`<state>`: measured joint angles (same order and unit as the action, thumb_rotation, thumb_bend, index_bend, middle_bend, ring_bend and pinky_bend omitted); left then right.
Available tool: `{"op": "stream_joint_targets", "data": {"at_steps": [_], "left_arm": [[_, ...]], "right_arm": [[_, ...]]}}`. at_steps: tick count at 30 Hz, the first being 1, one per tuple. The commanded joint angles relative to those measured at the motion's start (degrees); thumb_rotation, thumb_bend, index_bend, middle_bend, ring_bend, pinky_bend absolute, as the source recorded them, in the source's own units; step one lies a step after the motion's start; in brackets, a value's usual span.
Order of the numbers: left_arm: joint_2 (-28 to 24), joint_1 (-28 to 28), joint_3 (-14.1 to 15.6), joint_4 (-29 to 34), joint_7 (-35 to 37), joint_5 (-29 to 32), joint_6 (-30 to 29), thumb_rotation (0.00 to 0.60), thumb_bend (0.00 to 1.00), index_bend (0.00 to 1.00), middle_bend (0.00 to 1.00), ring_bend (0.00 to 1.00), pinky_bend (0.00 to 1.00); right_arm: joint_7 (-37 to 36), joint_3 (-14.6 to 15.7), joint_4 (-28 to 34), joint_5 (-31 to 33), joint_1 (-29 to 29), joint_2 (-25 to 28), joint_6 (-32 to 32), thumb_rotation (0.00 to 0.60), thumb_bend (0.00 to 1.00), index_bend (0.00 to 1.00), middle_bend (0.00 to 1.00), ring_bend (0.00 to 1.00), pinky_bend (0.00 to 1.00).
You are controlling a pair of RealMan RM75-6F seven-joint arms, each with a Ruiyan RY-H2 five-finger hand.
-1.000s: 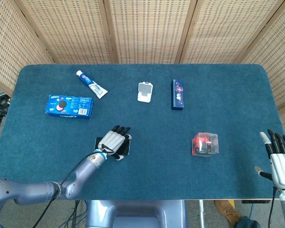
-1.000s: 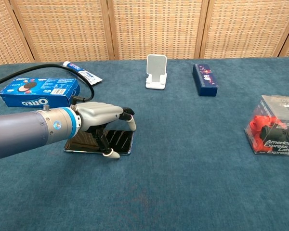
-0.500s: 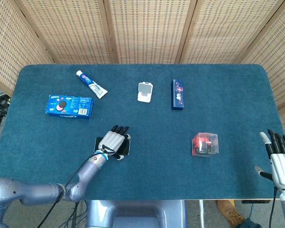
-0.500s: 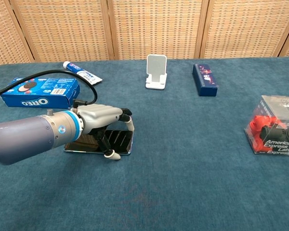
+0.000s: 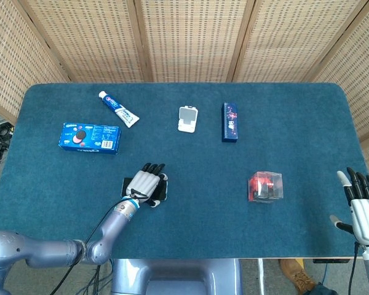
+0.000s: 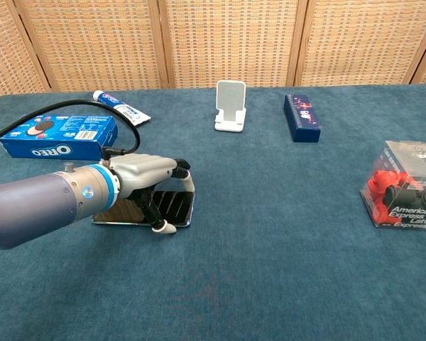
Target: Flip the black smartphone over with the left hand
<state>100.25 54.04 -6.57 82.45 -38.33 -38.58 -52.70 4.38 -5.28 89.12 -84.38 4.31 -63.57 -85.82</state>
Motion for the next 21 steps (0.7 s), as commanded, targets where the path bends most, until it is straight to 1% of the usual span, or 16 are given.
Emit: {"op": "stream_joint_targets", "data": {"at_steps": [1, 4, 8, 12, 14, 16, 19, 21], "left_arm": [[-0.90, -0.27, -0.16, 1.20, 0.04, -0.11, -0.79, 0.600, 0.26, 0.68, 0.00, 0.00, 0.00], [-2.03, -0.61, -0.98, 2.76, 1.41, -0.90, -1.17, 0.600, 0.26, 0.68, 0.00, 0.00, 0.00], [-3.39, -1.69, -2.41, 4.66, 6.12, -4.68, -1.38, 0.600, 0.26, 0.69, 0.00, 0.00, 0.00], [-4.82, -3.25, -4.55, 6.78, 13.00, -10.02, -2.11, 0.600, 0.26, 0.69, 0.00, 0.00, 0.00], [-5.22, -3.92, -5.05, 7.21, 15.76, -12.26, -2.35, 0.600, 0.26, 0.70, 0.00, 0.00, 0.00], [-5.49, -4.85, -5.97, 7.92, 20.09, -14.43, -2.35, 0.600, 0.25, 0.70, 0.00, 0.00, 0.00], [-5.53, -5.59, -6.44, 7.96, 23.93, -16.57, -2.08, 0.600, 0.25, 0.70, 0.00, 0.00, 0.00], [-5.11, -6.31, -6.46, 7.18, 27.13, -19.34, -2.52, 0.600, 0.25, 0.70, 0.00, 0.00, 0.00]], "right_arm": [[-0.06, 0.05, -0.03, -0.01, -0.02, -0.02, 0.03, 0.600, 0.00, 0.06, 0.00, 0.00, 0.00], [0.12, 0.08, 0.12, -0.07, -0.01, -0.03, 0.00, 0.600, 0.00, 0.06, 0.00, 0.00, 0.00], [0.06, 0.08, 0.25, -0.05, -0.11, 0.04, -0.13, 0.600, 0.00, 0.06, 0.00, 0.00, 0.00], [-0.19, -0.03, 0.25, 0.11, -0.14, 0.15, -0.16, 0.600, 0.00, 0.06, 0.00, 0.00, 0.00], [-0.16, -0.06, 0.31, 0.17, -0.13, 0.17, -0.14, 0.600, 0.00, 0.06, 0.00, 0.00, 0.00], [-0.12, -0.08, 0.32, 0.26, -0.12, 0.17, -0.08, 0.600, 0.00, 0.06, 0.00, 0.00, 0.00], [-0.10, -0.07, 0.32, 0.27, -0.11, 0.16, -0.05, 0.600, 0.00, 0.06, 0.00, 0.00, 0.00], [0.00, -0.08, 0.35, 0.25, -0.09, 0.13, -0.05, 0.600, 0.00, 0.06, 0.00, 0.00, 0.00]]}}
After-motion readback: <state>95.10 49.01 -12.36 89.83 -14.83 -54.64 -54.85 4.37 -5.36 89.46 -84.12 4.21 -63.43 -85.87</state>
